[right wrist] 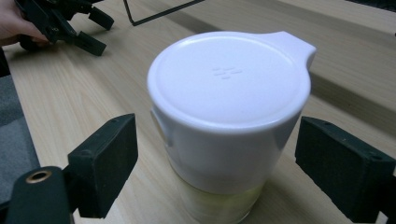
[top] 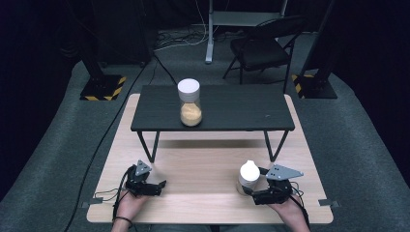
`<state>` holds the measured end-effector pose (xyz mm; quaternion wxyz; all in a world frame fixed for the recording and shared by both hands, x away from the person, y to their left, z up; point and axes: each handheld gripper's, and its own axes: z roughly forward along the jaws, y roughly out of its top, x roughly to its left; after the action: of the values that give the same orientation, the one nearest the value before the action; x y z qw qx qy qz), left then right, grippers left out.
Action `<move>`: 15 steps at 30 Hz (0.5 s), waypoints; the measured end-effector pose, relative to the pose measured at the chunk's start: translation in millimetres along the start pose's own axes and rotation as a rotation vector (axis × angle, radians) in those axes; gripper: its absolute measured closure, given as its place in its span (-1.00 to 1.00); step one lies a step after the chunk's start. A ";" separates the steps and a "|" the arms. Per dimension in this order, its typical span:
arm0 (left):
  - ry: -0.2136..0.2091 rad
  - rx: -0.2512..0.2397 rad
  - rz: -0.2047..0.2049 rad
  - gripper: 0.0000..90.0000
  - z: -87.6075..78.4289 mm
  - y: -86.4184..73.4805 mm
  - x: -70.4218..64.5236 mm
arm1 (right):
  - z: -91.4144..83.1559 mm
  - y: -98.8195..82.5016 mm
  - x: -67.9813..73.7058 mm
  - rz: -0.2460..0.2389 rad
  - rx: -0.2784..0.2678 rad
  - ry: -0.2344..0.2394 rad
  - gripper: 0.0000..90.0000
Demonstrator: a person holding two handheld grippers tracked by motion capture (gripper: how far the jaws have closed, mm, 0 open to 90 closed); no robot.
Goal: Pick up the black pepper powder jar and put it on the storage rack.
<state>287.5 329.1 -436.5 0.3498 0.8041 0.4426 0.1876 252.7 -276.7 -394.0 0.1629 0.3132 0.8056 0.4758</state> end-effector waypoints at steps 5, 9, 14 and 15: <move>0.000 0.000 0.000 -0.92 0.0 0.0 0.0 | 8.0 0.1 -0.8 0.001 0.006 -0.001 -0.70; 0.000 0.000 0.000 -0.92 0.0 0.0 0.0 | 15.9 1.4 -2.0 0.003 0.013 0.003 -0.68; 0.000 0.000 0.000 -0.92 0.0 0.0 0.0 | 24.8 3.4 -2.3 0.005 0.017 0.004 -0.64; 0.000 0.000 0.000 -0.92 0.0 0.0 0.0 | 25.8 3.6 -2.2 0.005 0.019 0.004 -0.63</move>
<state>287.5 329.2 -436.5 0.3498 0.8041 0.4425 0.1876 270.0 -259.8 -403.7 0.1572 0.3158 0.8095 0.4693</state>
